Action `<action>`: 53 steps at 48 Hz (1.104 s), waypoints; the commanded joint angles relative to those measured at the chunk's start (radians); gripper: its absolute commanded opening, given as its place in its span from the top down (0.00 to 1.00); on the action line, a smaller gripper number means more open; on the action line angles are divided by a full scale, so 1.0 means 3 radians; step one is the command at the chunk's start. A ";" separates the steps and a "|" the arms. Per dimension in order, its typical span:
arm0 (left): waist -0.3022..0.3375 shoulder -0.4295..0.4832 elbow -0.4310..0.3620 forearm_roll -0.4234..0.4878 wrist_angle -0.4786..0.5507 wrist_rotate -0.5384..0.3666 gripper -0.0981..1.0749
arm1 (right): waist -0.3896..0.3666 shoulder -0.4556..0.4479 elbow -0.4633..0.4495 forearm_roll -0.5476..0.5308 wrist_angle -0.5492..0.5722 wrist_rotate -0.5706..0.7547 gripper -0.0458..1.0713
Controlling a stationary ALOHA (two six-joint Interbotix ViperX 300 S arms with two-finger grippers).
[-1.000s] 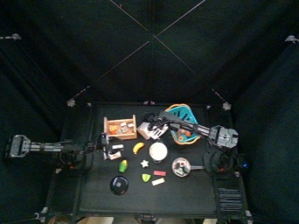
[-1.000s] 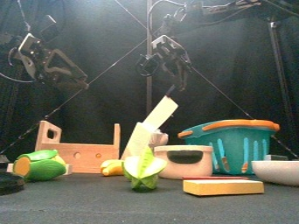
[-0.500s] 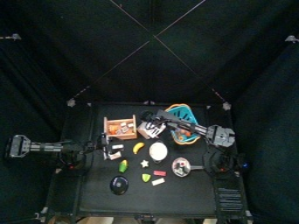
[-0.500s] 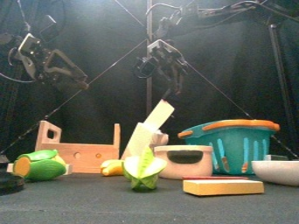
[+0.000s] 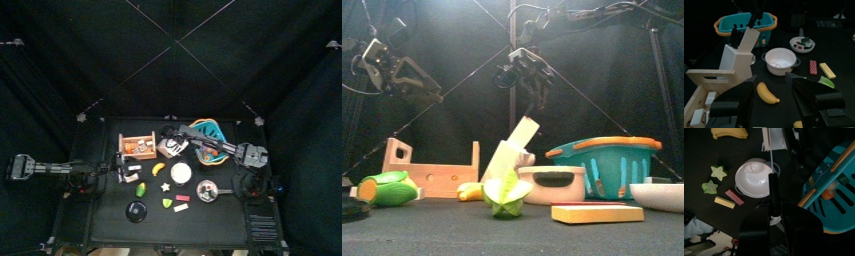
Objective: Place cleaver back in holder
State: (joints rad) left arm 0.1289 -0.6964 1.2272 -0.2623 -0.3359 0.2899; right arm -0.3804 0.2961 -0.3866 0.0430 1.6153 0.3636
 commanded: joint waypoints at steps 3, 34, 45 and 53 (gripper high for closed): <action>0.0000 0.0005 -0.0036 0.0000 -0.0010 -0.0005 0.19 | -0.0026 -0.0077 -0.0102 -0.0123 -0.0087 -0.0010 0.48; 0.0000 0.0005 -0.0036 0.0000 0.0031 -0.0005 0.19 | -0.0015 -0.0056 -0.0092 -0.0225 -0.0363 -0.0005 0.34; 0.0000 -0.0005 -0.0036 0.0000 0.0031 -0.0005 0.19 | 0.0010 -0.0092 -0.0061 -0.0245 -0.0348 0.0000 0.34; 0.0000 -0.0010 -0.0036 -0.0005 0.0031 -0.0005 0.19 | 0.0036 -0.0112 -0.0056 -0.0245 -0.0327 0.0000 0.34</action>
State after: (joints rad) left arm 0.1289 -0.6980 1.2272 -0.2623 -0.3237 0.2884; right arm -0.3712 0.3022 -0.3866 -0.0307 1.5156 0.3636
